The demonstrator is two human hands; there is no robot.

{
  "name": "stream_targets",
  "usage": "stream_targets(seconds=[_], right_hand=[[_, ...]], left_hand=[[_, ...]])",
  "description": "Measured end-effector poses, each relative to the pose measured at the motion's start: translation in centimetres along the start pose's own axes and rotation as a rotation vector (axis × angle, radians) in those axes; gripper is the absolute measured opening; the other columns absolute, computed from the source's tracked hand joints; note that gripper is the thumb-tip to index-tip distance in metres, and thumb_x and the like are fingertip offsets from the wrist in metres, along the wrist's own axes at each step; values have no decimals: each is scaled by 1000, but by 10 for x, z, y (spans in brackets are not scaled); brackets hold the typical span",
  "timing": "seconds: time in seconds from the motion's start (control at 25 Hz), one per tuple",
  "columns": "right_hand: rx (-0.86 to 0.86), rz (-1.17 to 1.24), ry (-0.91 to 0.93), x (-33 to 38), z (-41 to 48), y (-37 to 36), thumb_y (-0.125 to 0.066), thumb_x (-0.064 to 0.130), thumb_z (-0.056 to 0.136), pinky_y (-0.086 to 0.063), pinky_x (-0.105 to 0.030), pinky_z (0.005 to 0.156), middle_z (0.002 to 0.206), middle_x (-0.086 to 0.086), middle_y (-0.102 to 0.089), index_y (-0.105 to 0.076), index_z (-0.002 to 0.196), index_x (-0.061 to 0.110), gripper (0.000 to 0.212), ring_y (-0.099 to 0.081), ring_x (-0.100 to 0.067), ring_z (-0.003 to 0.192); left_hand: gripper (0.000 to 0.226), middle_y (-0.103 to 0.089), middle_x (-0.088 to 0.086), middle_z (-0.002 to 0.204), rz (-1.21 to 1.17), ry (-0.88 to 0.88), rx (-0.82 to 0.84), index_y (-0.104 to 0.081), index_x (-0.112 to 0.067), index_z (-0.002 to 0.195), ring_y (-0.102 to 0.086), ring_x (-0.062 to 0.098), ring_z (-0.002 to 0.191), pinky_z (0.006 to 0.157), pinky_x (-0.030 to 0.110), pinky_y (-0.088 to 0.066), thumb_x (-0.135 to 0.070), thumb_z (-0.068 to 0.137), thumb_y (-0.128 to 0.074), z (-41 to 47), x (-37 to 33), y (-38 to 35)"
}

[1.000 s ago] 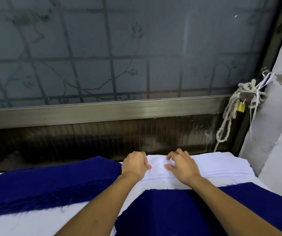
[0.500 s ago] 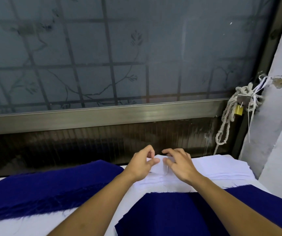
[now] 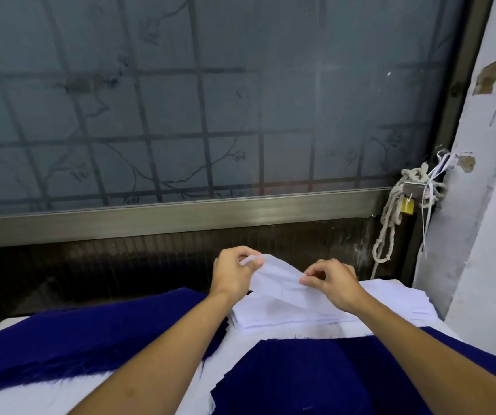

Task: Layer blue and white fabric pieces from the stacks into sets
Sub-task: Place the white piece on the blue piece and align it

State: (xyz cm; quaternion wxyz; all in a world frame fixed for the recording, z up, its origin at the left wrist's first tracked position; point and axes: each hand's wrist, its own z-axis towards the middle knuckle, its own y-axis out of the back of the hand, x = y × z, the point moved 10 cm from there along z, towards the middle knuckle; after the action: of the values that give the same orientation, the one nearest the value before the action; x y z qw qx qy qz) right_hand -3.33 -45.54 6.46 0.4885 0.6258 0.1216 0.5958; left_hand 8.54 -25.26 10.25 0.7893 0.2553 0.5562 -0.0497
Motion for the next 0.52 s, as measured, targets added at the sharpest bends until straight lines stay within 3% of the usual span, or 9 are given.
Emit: stream_targets(seconds=[0.12, 0.24, 0.36, 0.52], right_hand=[[-7, -186, 85, 20, -10, 16, -71, 44, 90, -26, -38, 109, 92, 16, -64, -66, 80, 40, 13, -47, -9, 111], [-36, -265, 164, 48, -25, 25, -67, 44, 94, -24, -36, 113, 87, 12, -61, -55, 82, 36, 18, -46, -6, 104], [-57, -226, 213, 72, -41, 31, -67, 34, 96, -28, -34, 116, 76, 9, -61, -47, 84, 35, 23, -55, -6, 88], [-87, -216, 213, 95, -63, 50, -70, 35, 93, -39, -38, 107, 87, 12, -66, -62, 102, 37, 12, -55, -8, 96]], left_hand=[[14, -75, -12, 81, 20, -46, -71, -78, -23, 83, -67, 3, 83, 59, 6, -45, -18, 93, -69, -11, -23, 37], [14, -73, -13, 80, 48, -107, -112, -78, -25, 86, -66, 3, 82, 65, 17, -46, -21, 95, -68, -27, -49, 66], [13, -74, -11, 82, 24, -133, -183, -77, -26, 86, -66, 6, 85, 68, 22, -45, -23, 95, -68, -39, -70, 103], [12, -73, -13, 84, 33, -143, -257, -76, -27, 85, -66, 5, 85, 66, 22, -45, -25, 95, -70, -55, -88, 156]])
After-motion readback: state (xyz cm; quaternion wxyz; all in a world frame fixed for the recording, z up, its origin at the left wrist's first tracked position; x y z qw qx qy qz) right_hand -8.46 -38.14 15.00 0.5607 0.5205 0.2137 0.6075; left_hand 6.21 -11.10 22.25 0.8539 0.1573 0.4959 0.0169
